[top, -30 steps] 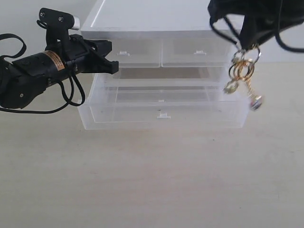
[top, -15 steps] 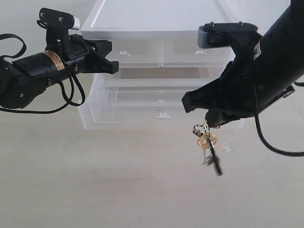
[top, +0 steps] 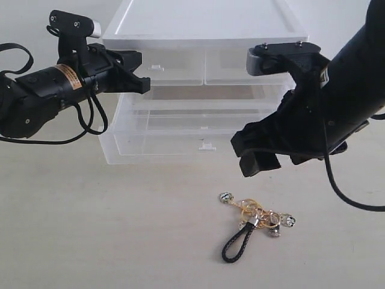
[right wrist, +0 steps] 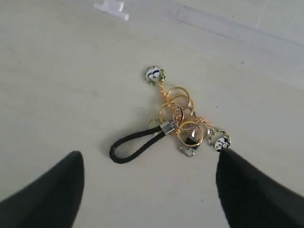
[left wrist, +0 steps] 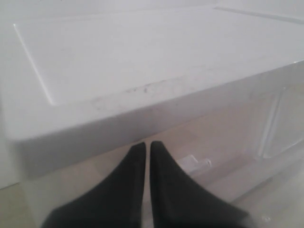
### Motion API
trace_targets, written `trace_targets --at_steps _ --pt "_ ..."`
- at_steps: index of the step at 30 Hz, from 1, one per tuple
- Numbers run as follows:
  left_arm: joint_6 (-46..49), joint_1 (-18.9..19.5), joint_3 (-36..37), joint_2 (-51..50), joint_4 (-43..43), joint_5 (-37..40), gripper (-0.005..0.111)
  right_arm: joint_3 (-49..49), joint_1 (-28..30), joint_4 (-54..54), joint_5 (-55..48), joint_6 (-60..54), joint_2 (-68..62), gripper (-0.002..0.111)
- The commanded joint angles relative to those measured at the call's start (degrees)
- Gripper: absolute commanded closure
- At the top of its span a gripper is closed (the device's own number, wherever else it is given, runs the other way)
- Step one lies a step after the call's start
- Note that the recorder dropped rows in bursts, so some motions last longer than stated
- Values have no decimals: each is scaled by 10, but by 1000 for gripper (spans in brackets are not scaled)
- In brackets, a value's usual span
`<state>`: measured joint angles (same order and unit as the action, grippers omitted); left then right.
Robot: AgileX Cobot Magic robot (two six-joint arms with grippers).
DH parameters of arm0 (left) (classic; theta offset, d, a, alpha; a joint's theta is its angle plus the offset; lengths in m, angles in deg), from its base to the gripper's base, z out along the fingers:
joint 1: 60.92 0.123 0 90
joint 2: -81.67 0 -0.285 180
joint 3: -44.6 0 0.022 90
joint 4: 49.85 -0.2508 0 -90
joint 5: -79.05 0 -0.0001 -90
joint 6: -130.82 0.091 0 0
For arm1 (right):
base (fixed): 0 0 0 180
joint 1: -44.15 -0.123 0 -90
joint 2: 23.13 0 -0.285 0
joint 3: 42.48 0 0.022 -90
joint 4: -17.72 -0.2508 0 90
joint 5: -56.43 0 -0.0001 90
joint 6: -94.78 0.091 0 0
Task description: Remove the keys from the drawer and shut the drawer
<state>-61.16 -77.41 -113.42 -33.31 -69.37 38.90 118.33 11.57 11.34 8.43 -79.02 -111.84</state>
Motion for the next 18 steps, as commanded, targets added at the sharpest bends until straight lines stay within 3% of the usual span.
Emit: trace_targets --at_steps 1,3,6,12,18 --pt "0 -1 -4 -1 12 -51 103 31 0 6 1 -5 3 72" --pt "0 -1 -4 8 4 -54 103 49 0 7 2 -19 5 108" --pt "0 -1 -4 30 -27 -41 103 66 0 10 8 -28 16 109" --pt "-60 -1 -4 60 -35 67 103 66 0 22 47 -28 32 109" --pt "-201 -1 -1 82 -185 84 103 66 0 31 49 -28 32 109"
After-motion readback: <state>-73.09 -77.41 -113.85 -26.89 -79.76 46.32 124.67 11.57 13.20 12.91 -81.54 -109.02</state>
